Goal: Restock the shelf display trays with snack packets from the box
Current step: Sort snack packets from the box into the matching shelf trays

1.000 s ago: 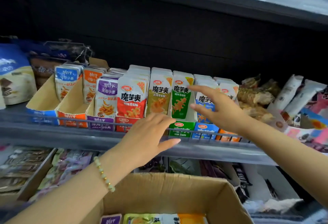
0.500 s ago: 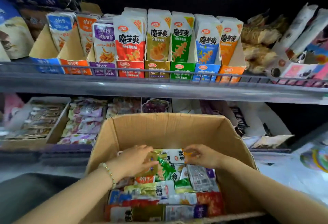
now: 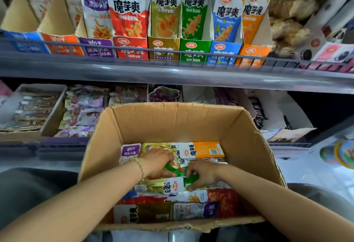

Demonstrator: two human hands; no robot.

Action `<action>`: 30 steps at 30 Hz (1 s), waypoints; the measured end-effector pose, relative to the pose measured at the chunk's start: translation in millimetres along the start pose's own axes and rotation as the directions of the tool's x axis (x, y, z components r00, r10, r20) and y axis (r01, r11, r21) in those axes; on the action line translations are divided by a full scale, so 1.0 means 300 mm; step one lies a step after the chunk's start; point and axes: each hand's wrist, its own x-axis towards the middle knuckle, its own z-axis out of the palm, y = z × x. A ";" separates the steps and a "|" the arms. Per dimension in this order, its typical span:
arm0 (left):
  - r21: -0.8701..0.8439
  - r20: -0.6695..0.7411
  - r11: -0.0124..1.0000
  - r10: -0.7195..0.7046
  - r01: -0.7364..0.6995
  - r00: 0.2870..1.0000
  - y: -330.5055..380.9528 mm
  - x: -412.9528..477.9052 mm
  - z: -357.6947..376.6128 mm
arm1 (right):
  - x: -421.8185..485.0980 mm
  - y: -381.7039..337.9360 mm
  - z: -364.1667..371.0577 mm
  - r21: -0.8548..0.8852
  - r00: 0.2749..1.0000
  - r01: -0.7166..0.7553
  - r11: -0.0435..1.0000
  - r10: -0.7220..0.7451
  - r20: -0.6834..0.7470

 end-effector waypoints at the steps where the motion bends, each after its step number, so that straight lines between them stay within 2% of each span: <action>1: -0.023 0.032 1.000 -0.005 0.006 0.999 0.000 -0.002 0.000 | -0.001 -0.008 -0.004 -0.004 1.000 0.009 1.000 -0.009 0.006; 4: -0.131 0.103 0.991 -0.006 0.020 0.995 0.003 -0.012 -0.004 | -0.003 -0.005 -0.006 0.079 0.998 0.037 0.996 -0.041 0.050; 7: -0.166 0.151 0.986 0.030 -0.005 0.988 0.023 -0.027 -0.008 | -0.025 -0.007 -0.008 0.168 0.996 0.028 0.985 -0.043 0.084; 10: -0.276 0.180 0.960 0.101 -0.049 0.978 0.045 -0.048 -0.038 | -0.075 -0.026 -0.062 0.261 0.996 0.055 0.964 -0.072 0.057; 13: -0.346 0.168 0.937 0.107 -0.043 0.980 0.048 -0.094 -0.103 | -0.135 -0.053 -0.126 0.349 0.989 0.144 0.926 -0.141 -0.034; 16: -0.387 0.072 0.916 0.146 -0.107 0.987 0.012 -0.167 -0.175 | -0.199 -0.089 -0.183 0.415 0.963 0.262 0.871 -0.206 -0.175; 18: -0.470 -0.032 0.869 0.160 -0.156 0.987 -0.021 -0.219 -0.216 | -0.237 -0.113 -0.221 0.464 0.927 0.349 0.814 -0.226 -0.300; 20: -0.573 -0.137 0.801 0.115 -0.173 0.984 -0.038 -0.261 -0.238 | -0.269 -0.136 -0.246 0.540 0.896 0.407 0.737 -0.204 -0.395; 24: -0.753 -0.255 0.622 0.024 -0.214 0.967 -0.018 -0.313 -0.225 | -0.276 -0.172 -0.259 0.598 0.839 0.492 0.633 -0.161 -0.520; 28: -0.785 -0.344 0.565 -0.058 -0.253 0.937 0.005 -0.341 -0.227 | -0.253 -0.192 -0.260 0.651 0.798 0.549 0.524 -0.097 -0.595; 30: -0.808 -0.362 0.534 -0.119 -0.248 0.925 0.003 -0.349 -0.233 | -0.256 -0.195 -0.272 0.652 0.791 0.570 0.499 -0.119 -0.601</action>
